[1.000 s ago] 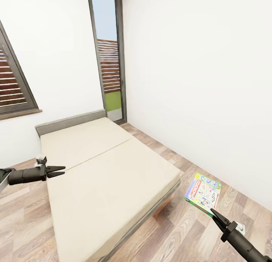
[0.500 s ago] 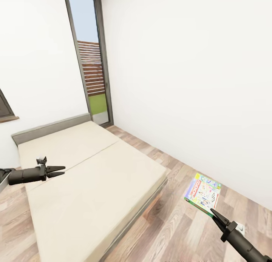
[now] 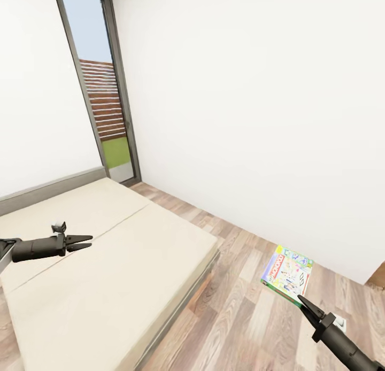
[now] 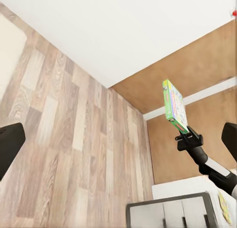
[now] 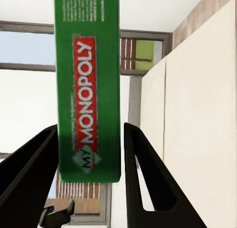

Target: Put all the toys in the child's room - the three board games (two on the bed and one on the table), the two jigsaw puzzles on the table, and the tennis ball on the table - inside the toy box on the table in the child's room.

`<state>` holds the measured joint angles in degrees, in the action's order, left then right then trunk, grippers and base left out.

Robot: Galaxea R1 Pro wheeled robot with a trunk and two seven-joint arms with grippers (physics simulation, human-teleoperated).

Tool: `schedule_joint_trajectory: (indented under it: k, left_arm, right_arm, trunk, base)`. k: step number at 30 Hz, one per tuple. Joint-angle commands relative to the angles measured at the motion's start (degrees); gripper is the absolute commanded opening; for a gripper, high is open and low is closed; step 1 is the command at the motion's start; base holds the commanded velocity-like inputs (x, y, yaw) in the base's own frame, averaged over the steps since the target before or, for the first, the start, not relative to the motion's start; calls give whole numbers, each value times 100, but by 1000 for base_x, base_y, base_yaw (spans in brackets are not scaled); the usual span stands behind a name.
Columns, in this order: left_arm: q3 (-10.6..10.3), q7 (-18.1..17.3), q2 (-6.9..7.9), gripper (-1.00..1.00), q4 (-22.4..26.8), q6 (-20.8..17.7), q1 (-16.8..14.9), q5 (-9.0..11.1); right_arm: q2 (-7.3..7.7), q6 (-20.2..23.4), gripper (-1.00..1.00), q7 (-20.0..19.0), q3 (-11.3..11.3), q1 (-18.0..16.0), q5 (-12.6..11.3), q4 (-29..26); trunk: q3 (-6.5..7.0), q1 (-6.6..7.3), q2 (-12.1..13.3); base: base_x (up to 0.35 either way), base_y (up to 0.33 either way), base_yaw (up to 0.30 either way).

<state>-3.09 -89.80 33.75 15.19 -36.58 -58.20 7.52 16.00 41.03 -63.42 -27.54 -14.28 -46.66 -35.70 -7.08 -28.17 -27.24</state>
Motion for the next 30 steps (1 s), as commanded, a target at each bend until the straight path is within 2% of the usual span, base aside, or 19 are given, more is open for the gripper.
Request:
schedule_joint_trajectory:
  k: [1,11,30]
  left_arm:
    - [-34,-20,6,100,1,-61,-4,30]
    - [-34,-20,3,100,1,-60,-5,30]
    - [-34,-20,0,100,1,-60,-5,28]
  right_arm:
    - [0,46,-100,-8,-6,-8,-36,2]
    - [0,46,-100,-11,-6,-13,-36,2]
    - [-5,34,-100,-7,-6,-14,-36,2]
  trunk:
    - [12,19,31]
    - [240,239,432]
    - [332,239,432]
  base:
    - [0,0,-263]
    - [0,0,-263]
    - [0,0,-263]
